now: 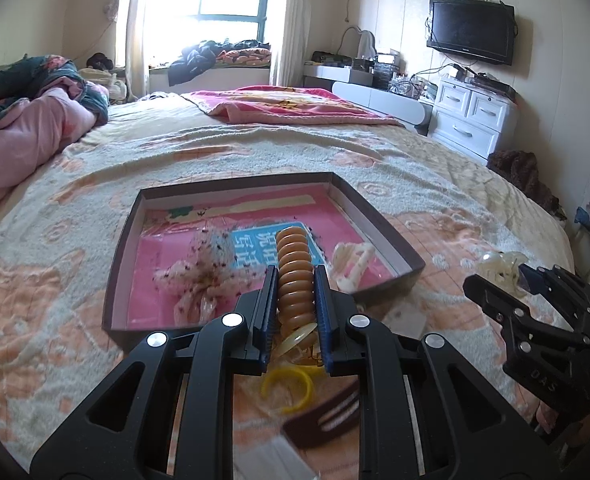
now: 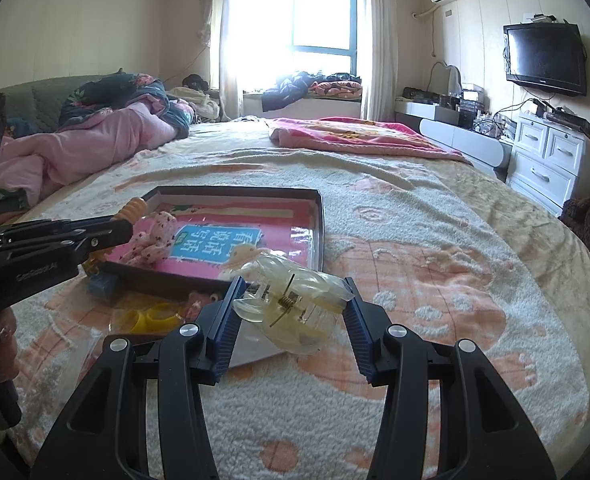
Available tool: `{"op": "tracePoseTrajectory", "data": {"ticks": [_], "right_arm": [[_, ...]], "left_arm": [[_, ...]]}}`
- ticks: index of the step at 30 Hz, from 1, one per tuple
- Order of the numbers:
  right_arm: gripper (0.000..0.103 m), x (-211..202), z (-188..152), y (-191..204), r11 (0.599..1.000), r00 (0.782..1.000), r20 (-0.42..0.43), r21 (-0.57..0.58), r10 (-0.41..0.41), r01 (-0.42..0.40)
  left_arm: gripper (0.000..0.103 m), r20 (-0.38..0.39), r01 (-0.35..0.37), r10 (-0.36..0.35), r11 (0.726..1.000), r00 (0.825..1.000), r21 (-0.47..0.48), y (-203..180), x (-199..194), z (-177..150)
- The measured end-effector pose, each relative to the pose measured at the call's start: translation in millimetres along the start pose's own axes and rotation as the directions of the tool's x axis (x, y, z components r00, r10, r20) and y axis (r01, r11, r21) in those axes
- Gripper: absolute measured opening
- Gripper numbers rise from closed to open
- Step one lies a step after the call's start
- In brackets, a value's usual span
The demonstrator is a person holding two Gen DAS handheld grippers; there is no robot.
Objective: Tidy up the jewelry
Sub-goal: 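Carry the clear claw clip over the tray with the right tool while the left tool carries the spiral coil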
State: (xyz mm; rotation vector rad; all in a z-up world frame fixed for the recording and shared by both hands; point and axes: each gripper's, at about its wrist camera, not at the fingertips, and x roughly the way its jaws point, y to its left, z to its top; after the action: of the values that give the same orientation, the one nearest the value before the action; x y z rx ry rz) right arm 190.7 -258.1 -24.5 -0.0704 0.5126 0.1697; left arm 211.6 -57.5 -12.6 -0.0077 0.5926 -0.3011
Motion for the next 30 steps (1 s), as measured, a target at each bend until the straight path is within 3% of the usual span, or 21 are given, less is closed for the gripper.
{"op": "tracePoseTrajectory", "data": {"ticks": [15, 30], "right_arm": [[0.046, 40, 40, 7, 0.999, 1.000, -0.002, -0.041, 0.021, -0.021], [0.046, 116, 68, 5, 0.999, 0.995, -0.093, -0.044, 0.029, -0.033]], "left_arm": [[0.011, -0.037, -0.024, 0.021, 0.998, 0.999, -0.060, 29, 39, 25], [0.012, -0.109, -0.045, 0.035, 0.995, 0.993, -0.087, 50, 73, 24]]}}
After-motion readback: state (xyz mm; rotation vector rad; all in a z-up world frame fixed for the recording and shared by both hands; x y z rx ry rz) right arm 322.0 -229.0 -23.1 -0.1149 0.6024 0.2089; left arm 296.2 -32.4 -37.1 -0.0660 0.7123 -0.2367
